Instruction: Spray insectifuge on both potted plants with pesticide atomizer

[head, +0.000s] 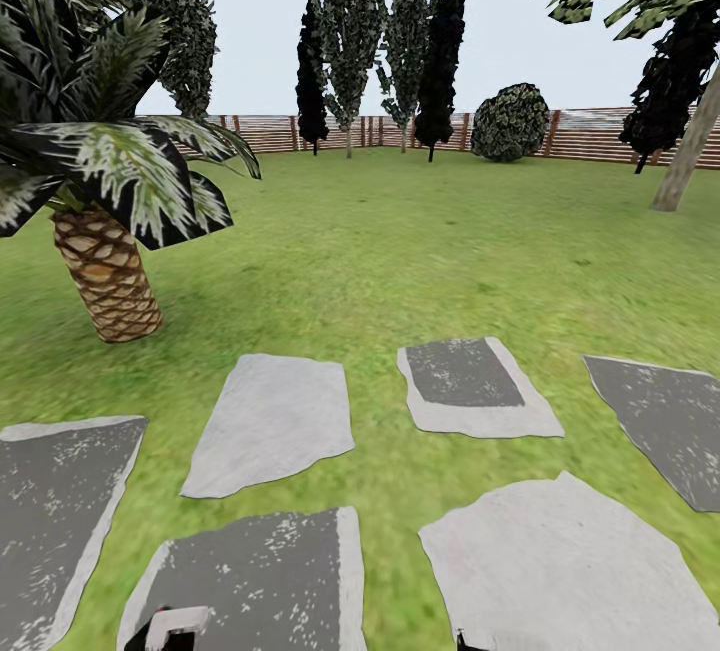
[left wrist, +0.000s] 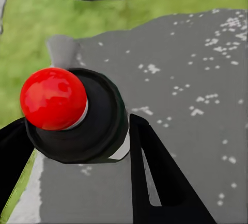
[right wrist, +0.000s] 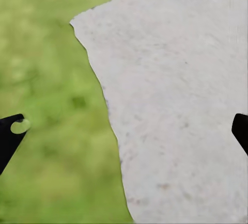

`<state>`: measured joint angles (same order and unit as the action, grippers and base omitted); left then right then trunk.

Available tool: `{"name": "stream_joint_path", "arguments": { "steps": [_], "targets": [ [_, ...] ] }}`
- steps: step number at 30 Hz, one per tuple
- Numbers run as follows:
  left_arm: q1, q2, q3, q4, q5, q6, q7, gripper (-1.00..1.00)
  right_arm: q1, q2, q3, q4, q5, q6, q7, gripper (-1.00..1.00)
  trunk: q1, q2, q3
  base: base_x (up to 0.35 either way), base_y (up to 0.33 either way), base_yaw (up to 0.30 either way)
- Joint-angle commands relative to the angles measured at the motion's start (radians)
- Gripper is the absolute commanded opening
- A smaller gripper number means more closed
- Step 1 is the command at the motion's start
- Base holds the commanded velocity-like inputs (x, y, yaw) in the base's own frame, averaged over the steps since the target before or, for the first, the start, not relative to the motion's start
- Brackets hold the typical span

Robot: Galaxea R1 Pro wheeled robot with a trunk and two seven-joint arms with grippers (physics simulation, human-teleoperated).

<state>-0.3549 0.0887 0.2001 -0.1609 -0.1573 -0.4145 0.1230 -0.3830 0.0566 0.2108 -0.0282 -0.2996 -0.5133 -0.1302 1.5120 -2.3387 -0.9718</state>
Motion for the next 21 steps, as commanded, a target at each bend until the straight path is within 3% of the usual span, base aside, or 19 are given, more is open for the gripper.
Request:
{"name": "stream_joint_path", "arguments": {
  "steps": [1, 8, 21],
  "targets": [
    [0.001, 0.001, 0.004, -0.002, -0.011, -0.003, 0.005, -1.00, -0.001, 0.006, 0.008, 0.001, -0.006, -0.003, -0.005, 1.00, 0.000, 0.000, -0.001, 0.000, 0.000, 0.000],
    [0.012, 0.006, 0.005, 0.009, -0.011, 0.000, 0.007, -1.00, 0.001, 0.008, 0.009, 0.002, -0.006, -0.004, -0.006, 1.00, 0.000, 0.000, -0.001, 0.000, 0.000, 0.000],
    [0.016, -0.010, 0.011, 0.017, -0.012, -0.017, 0.007, -1.00, 0.001, -0.022, 0.010, -0.007, -0.004, -0.006, -0.004, 1.00, 0.000, 0.000, -0.001, 0.017, 0.000, 0.000]
  ]
}}
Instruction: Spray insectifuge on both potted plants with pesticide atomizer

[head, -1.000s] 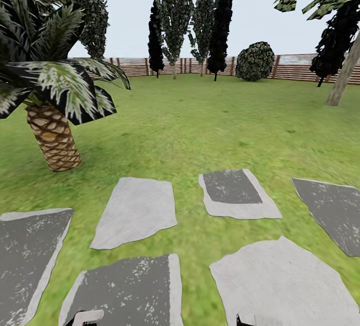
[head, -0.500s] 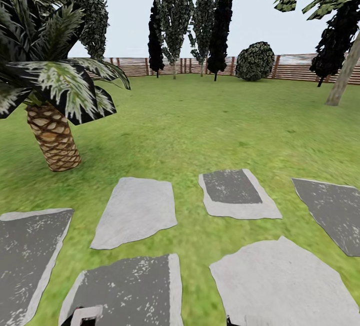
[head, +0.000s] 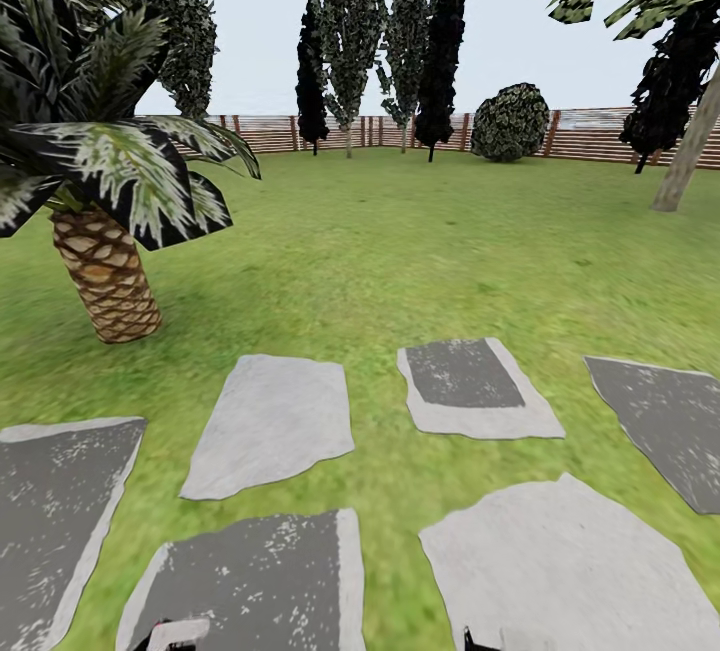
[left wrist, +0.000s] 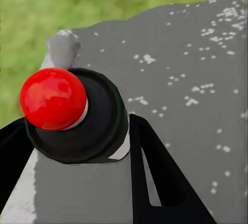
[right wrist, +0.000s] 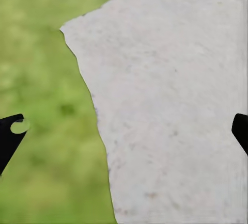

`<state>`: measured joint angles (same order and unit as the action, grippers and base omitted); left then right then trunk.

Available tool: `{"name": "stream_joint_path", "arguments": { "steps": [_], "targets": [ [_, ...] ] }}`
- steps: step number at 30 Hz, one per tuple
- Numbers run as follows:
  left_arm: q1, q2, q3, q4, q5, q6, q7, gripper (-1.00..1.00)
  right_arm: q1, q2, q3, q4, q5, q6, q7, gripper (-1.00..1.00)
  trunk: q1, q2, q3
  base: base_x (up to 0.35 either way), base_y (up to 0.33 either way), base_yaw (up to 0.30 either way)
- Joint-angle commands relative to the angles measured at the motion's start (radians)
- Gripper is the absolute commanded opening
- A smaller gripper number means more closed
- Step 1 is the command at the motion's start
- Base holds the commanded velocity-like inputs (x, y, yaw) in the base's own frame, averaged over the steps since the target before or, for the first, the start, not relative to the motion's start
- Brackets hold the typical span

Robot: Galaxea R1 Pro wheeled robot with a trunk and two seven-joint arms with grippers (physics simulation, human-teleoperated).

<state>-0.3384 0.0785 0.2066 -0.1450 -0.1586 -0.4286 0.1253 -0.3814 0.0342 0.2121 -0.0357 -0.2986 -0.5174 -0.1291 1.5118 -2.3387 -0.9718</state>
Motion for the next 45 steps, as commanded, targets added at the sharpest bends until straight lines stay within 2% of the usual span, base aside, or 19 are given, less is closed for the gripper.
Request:
{"name": "stream_joint_path", "arguments": {
  "steps": [1, 6, 11, 18, 27, 34, 45],
  "targets": [
    [-0.001, 0.000, 0.005, 0.000, -0.010, -0.004, 0.006, -1.00, -0.001, 0.000, 0.009, 0.000, -0.005, -0.002, -0.006, 1.00, 0.000, 0.000, -0.001, 0.160, 0.000, 0.000],
    [-0.002, -0.003, 0.005, -0.014, -0.010, -0.005, 0.007, -1.00, -0.001, -0.003, 0.008, -0.001, -0.005, -0.002, -0.005, 1.00, 0.000, 0.000, -0.001, 0.278, 0.000, 0.000],
    [-0.001, -0.007, 0.007, -0.060, -0.010, -0.004, 0.007, -1.00, -0.001, -0.027, 0.007, -0.002, -0.008, -0.003, -0.007, 1.00, 0.000, 0.000, -0.001, 0.333, 0.000, 0.000],
    [0.002, 0.002, 0.002, -0.052, 0.005, -0.005, 0.007, -1.00, -0.001, -0.033, 0.008, -0.001, -0.005, -0.004, -0.003, 1.00, 0.000, 0.000, -0.002, 0.339, -0.005, 0.000],
    [0.018, 0.004, 0.001, -0.050, 0.010, -0.006, 0.009, -1.00, -0.001, -0.061, 0.009, -0.001, -0.006, -0.004, -0.004, 1.00, 0.000, 0.000, -0.002, 0.335, -0.126, 0.000],
    [0.021, 0.003, 0.001, -0.050, 0.010, -0.007, 0.010, -1.00, -0.001, -0.062, 0.009, 0.000, -0.006, -0.005, -0.006, 1.00, 0.000, 0.000, -0.002, 0.330, -0.162, 0.048],
    [0.040, 0.005, 0.001, -0.048, 0.009, -0.008, 0.017, -1.00, -0.001, -0.054, 0.009, -0.001, -0.005, -0.006, -0.007, 1.00, 0.000, 0.000, -0.002, 0.332, -0.104, 0.261]
  ]
}}
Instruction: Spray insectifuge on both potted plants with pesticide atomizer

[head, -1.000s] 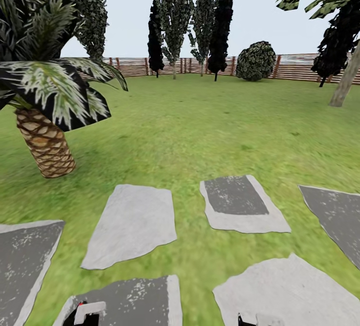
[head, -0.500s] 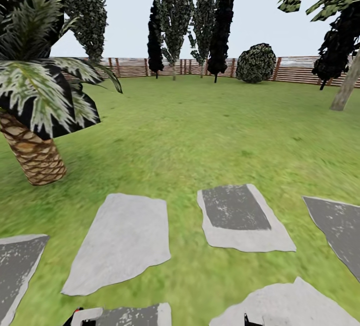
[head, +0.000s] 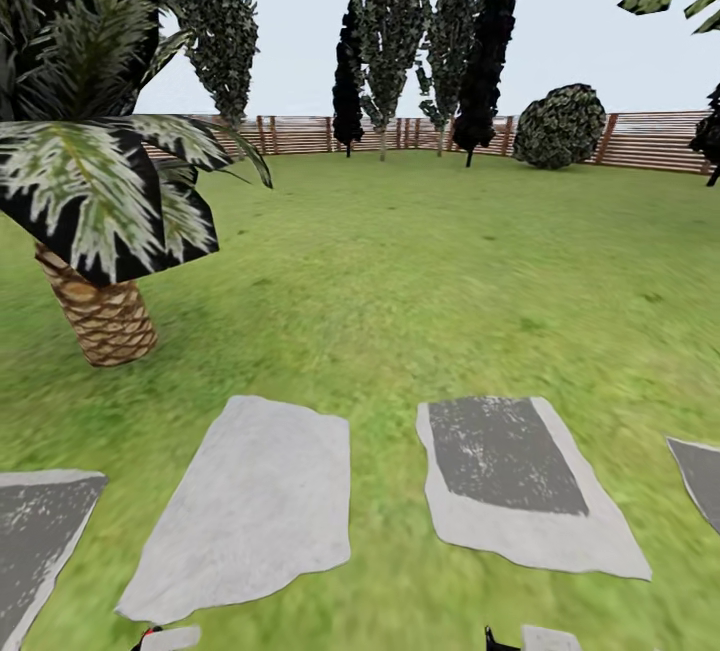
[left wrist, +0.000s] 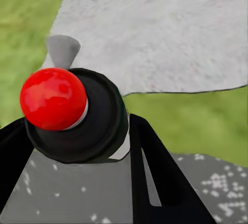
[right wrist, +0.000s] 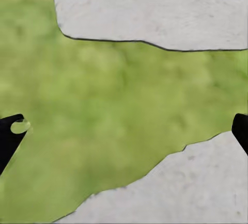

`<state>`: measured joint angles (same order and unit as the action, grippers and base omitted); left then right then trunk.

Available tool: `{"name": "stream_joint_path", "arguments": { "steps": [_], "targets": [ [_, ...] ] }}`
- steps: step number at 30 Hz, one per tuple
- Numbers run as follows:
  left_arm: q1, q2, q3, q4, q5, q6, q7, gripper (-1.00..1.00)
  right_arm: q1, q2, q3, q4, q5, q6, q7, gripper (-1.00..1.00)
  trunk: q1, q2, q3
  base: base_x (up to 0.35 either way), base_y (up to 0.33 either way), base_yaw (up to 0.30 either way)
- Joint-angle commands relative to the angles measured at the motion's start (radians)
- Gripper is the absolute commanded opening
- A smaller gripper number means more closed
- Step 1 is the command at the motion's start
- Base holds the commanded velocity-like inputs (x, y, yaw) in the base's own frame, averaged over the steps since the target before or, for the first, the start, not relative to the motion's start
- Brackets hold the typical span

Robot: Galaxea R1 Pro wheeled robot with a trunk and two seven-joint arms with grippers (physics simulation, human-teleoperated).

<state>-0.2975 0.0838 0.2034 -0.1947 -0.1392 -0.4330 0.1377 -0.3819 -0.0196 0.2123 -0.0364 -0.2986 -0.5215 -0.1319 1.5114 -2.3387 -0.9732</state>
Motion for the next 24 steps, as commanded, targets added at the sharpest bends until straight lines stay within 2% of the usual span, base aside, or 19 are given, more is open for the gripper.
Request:
{"name": "stream_joint_path", "arguments": {
  "steps": [1, 18, 24],
  "targets": [
    [-0.001, 0.000, 0.005, 0.001, -0.011, -0.003, 0.005, -1.00, 0.000, 0.001, 0.009, 0.000, -0.005, -0.002, -0.005, 1.00, 0.000, 0.000, -0.001, 0.338, -0.015, 0.277],
    [0.001, -0.001, 0.012, 0.001, -0.010, -0.004, 0.005, -1.00, 0.000, 0.003, 0.010, -0.002, -0.005, -0.003, -0.004, 1.00, 0.000, 0.000, -0.009, 0.340, -0.001, 0.270],
    [0.001, -0.003, 0.011, 0.001, -0.013, -0.004, 0.005, -1.00, 0.000, -0.004, 0.009, -0.002, -0.005, -0.003, -0.003, 1.00, 0.000, 0.000, -0.010, 0.339, -0.021, 0.061]
  ]
}}
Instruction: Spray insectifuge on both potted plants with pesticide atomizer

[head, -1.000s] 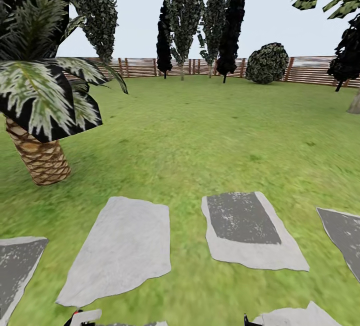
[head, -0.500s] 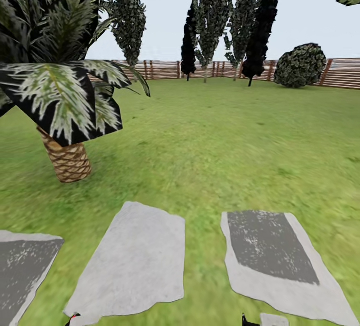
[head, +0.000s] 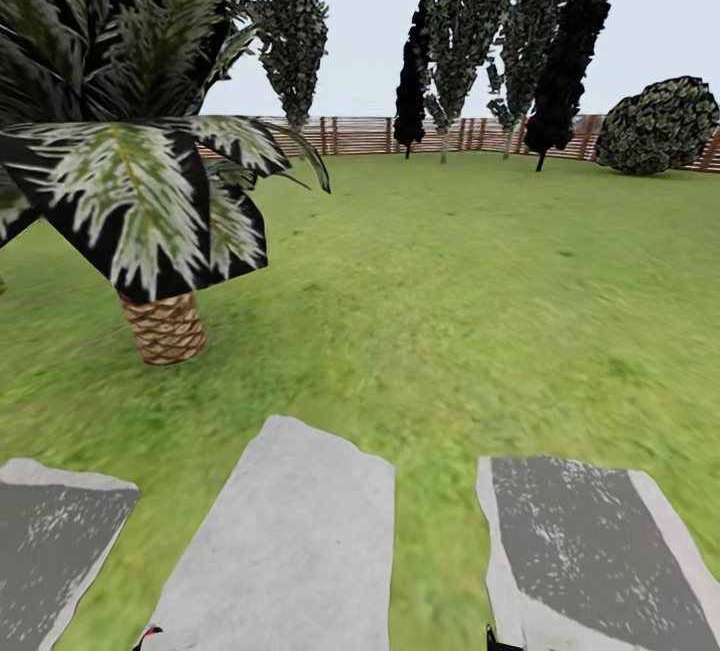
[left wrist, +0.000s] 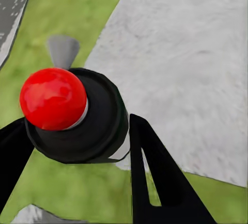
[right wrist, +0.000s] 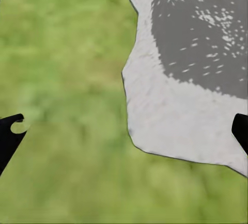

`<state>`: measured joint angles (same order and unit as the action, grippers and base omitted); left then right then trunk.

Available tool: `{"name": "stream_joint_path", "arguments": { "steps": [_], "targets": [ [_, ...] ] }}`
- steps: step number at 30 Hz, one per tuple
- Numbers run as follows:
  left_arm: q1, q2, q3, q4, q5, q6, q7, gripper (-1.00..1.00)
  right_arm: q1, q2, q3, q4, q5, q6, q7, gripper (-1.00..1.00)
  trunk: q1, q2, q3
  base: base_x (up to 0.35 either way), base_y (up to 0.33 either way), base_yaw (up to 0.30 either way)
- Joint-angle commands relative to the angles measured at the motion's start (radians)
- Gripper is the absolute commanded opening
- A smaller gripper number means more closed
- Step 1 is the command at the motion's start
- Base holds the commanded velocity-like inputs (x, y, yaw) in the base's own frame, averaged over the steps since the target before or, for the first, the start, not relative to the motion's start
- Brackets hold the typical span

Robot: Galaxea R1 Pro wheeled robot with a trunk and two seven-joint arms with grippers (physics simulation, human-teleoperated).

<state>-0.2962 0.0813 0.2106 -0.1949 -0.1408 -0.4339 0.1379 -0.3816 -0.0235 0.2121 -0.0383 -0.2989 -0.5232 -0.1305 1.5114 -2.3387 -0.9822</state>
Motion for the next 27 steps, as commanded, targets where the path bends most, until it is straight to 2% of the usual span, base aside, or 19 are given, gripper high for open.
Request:
{"name": "stream_joint_path", "arguments": {
  "steps": [1, 7, 11, 20, 27],
  "targets": [
    [0.000, 0.000, 0.004, 0.001, -0.011, -0.003, 0.005, -1.00, 0.000, -0.001, 0.009, 0.000, -0.005, -0.001, -0.005, 1.00, 0.000, 0.000, -0.001, 0.335, -0.085, 0.007],
    [0.000, 0.002, 0.003, 0.002, -0.010, -0.003, 0.005, -1.00, 0.000, -0.007, 0.009, 0.000, -0.005, -0.002, -0.006, 1.00, 0.000, 0.000, -0.001, 0.334, -0.090, 0.002],
    [0.000, -0.001, 0.003, 0.003, -0.008, -0.003, 0.004, -1.00, 0.000, -0.021, 0.009, 0.001, -0.005, -0.008, -0.006, 1.00, 0.000, 0.000, -0.001, 0.339, -0.009, 0.000],
    [0.000, -0.003, 0.003, 0.008, -0.008, -0.006, 0.003, -1.00, 0.000, -0.018, 0.007, 0.000, -0.006, -0.009, -0.007, 1.00, 0.000, 0.000, -0.001, 0.339, -0.003, 0.000],
    [0.000, 0.002, 0.004, 0.006, -0.008, -0.006, 0.003, -1.00, 0.000, -0.018, 0.007, 0.000, -0.006, -0.009, -0.008, 1.00, 0.000, 0.000, -0.001, 0.337, -0.111, 0.000]
  ]
}}
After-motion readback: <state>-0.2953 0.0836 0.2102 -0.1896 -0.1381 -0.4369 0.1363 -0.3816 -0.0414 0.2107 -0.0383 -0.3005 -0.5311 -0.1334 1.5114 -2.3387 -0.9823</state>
